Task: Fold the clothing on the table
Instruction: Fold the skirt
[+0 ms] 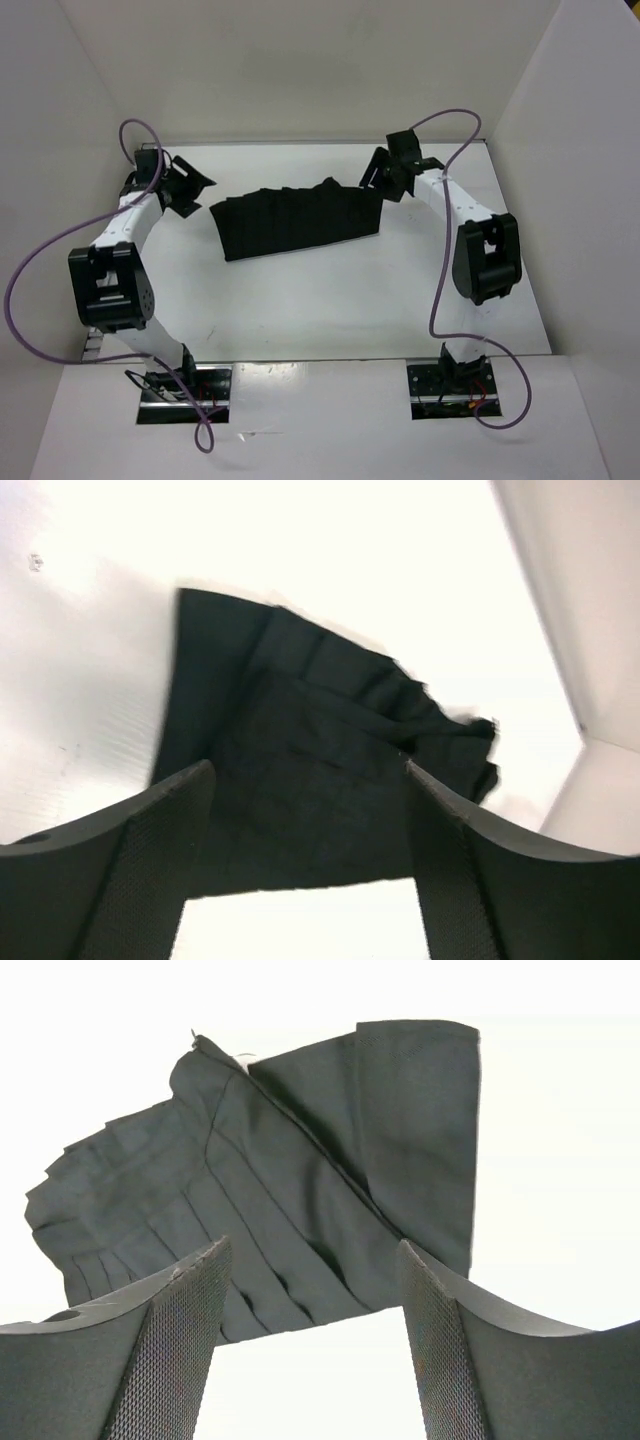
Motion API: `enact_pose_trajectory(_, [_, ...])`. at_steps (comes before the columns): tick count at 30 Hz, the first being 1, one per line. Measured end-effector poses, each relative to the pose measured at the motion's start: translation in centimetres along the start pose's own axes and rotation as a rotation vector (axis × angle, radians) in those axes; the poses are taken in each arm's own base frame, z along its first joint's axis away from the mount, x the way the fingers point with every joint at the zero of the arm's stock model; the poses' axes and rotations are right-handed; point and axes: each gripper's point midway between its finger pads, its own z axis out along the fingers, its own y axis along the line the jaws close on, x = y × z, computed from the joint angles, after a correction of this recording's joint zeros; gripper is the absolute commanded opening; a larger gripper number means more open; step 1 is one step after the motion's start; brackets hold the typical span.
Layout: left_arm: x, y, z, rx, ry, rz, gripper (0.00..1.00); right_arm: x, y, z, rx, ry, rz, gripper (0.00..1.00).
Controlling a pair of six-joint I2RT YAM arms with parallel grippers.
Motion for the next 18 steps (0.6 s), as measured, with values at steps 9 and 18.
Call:
enact_pose_trajectory(9, [5.9, -1.4, -4.4, 0.116, 0.063, 0.127, 0.44, 0.8, -1.9, -2.1, 0.037, 0.001, -0.092, 0.72])
enact_pose_trajectory(18, [10.0, 1.4, 1.6, 0.022, 0.240, 0.193, 0.28, 2.8, -1.5, 4.3, -0.022, 0.156, -0.214, 0.65])
